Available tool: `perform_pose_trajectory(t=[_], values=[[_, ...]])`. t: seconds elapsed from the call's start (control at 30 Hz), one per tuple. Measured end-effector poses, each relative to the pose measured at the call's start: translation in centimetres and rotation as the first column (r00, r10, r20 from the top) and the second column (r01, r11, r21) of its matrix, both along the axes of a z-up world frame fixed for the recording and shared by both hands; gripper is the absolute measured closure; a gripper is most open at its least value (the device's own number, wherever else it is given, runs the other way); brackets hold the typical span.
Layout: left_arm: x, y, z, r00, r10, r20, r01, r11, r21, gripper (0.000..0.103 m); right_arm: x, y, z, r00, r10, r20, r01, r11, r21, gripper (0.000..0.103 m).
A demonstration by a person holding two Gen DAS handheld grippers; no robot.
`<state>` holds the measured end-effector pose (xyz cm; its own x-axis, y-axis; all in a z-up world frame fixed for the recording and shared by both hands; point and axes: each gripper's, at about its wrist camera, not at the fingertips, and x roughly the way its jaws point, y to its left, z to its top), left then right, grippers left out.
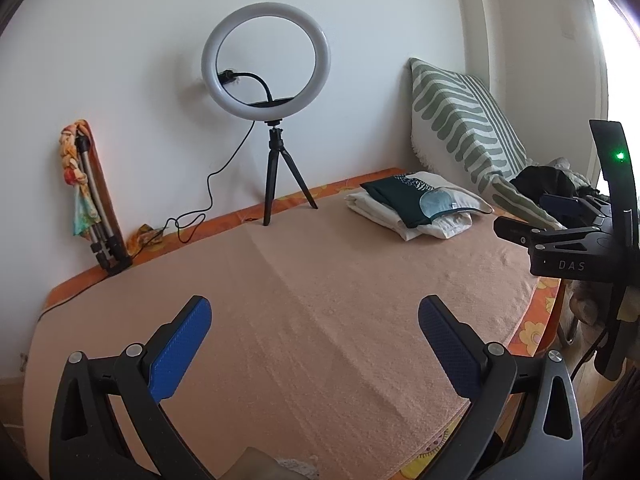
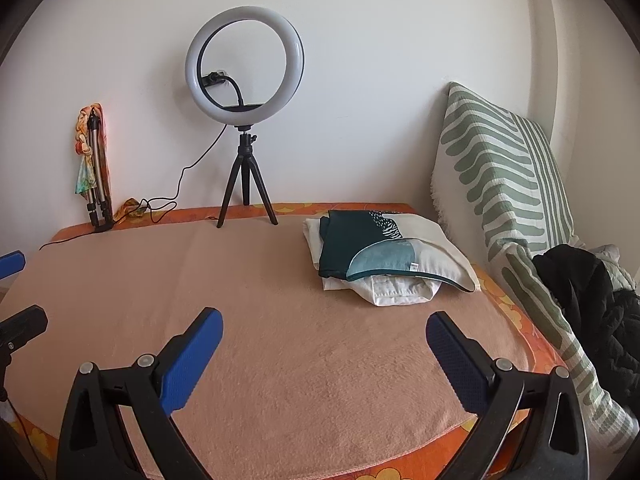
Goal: Fold small clothes
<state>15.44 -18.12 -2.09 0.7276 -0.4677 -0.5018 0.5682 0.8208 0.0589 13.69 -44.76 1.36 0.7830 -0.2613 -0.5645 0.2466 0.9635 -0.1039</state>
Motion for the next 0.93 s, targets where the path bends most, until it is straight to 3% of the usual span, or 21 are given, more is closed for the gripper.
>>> perform_pose_trajectory(t=[0.93], values=[[-0.24,0.86,-0.24,1.000,0.009,0.009,-0.009,1.000,0.013,0.000,0.43,1.04,0.07,1.000,0.023,0.001,-0.023,1.000,-0.005,0.000]])
